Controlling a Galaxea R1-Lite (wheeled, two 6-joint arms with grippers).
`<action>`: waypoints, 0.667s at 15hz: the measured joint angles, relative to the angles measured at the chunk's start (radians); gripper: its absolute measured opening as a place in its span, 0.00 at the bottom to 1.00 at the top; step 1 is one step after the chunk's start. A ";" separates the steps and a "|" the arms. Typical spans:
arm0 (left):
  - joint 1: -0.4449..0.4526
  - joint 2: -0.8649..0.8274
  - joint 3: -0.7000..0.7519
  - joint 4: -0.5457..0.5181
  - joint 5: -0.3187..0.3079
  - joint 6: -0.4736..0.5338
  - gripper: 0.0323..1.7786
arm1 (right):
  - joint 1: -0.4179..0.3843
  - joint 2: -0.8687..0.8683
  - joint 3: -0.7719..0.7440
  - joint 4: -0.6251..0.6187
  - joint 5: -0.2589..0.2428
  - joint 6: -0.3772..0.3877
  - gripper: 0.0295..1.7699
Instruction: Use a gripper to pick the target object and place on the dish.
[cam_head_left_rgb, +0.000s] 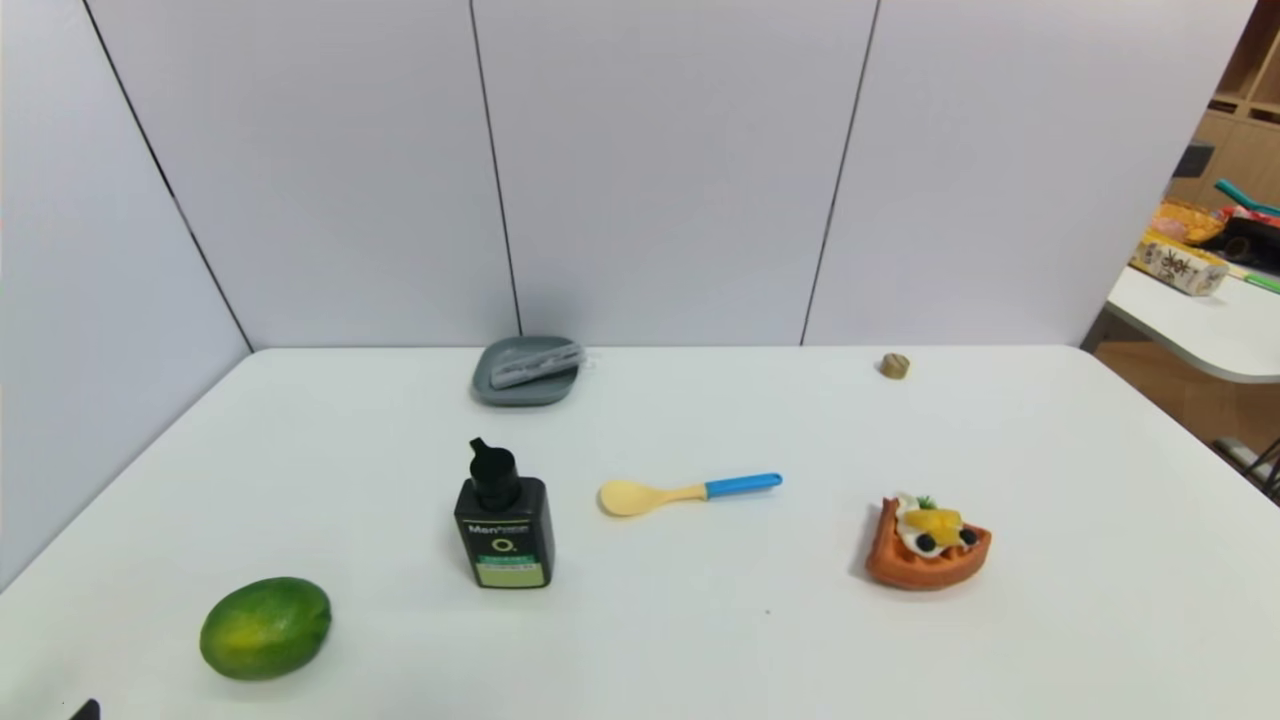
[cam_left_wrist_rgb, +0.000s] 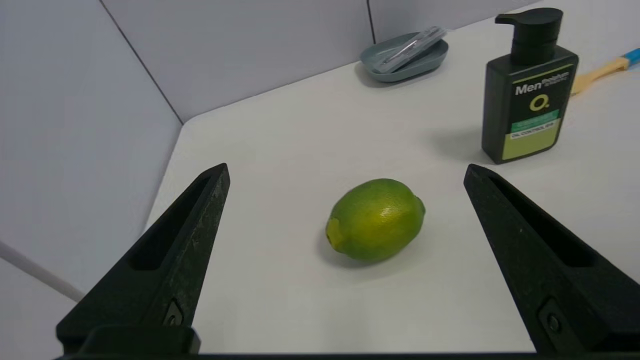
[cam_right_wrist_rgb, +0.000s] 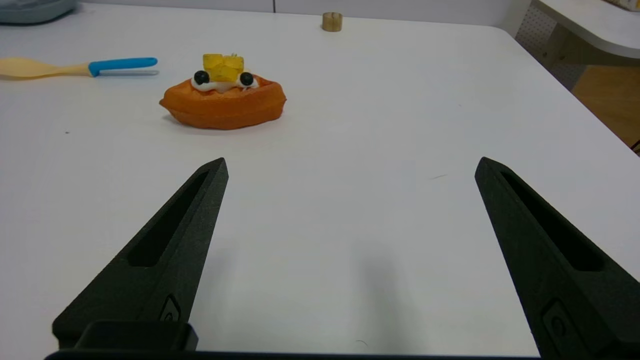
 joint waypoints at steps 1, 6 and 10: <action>0.005 -0.029 0.047 -0.021 -0.010 -0.015 0.95 | 0.000 0.000 0.000 0.000 0.000 0.000 0.97; 0.020 -0.192 0.186 0.013 0.010 -0.074 0.95 | 0.000 0.000 0.000 0.000 0.000 0.000 0.97; 0.021 -0.248 0.198 0.122 0.082 -0.129 0.95 | 0.000 0.000 0.000 0.000 0.000 0.000 0.97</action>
